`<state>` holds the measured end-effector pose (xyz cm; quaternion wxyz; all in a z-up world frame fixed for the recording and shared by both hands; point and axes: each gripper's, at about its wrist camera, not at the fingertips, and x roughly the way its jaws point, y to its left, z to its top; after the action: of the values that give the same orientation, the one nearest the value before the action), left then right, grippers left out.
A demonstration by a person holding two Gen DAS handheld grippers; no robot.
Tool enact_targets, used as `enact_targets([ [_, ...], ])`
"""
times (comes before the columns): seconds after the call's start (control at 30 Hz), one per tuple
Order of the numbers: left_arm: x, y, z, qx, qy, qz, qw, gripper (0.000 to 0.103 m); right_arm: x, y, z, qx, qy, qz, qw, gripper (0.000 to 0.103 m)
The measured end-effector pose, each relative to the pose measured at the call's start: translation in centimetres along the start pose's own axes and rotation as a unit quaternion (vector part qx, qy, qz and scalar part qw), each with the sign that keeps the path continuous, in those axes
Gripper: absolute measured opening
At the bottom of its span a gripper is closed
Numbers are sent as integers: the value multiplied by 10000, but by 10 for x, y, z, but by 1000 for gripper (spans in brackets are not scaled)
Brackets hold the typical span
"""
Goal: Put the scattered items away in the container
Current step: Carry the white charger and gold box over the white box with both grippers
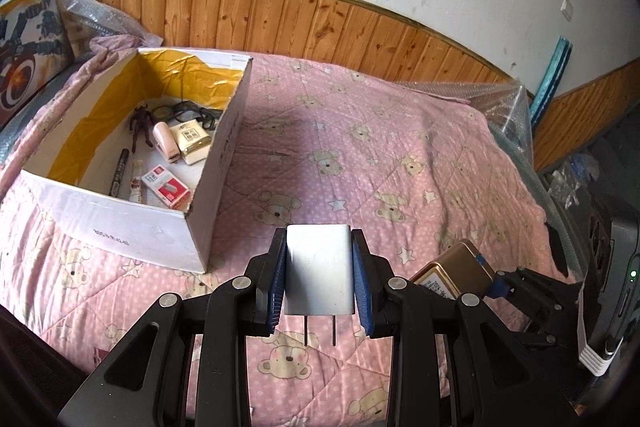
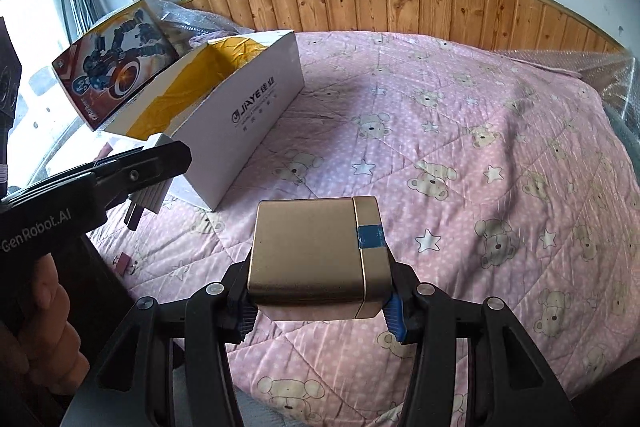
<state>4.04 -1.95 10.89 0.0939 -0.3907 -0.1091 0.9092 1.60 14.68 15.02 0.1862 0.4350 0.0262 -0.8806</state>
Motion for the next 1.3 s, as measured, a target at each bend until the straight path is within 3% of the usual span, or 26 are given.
enact_targets([
  [0.23,-20,21,9,-273,-161,90,9995,31,-20,30,13,-436,-207,76,9988,52],
  [0.6,-34,77,45,-902,-361,296,9948,31,-20,69,49,-844,-267,552,9945,52],
  [0.97,-27,149,89,-1393,-457,800,9860,31,5,108,116,-1216,-384,965,9871,52],
  [1.3,-7,192,123,-1632,-375,855,9822,31,52,140,155,-1540,-190,1180,9808,52],
])
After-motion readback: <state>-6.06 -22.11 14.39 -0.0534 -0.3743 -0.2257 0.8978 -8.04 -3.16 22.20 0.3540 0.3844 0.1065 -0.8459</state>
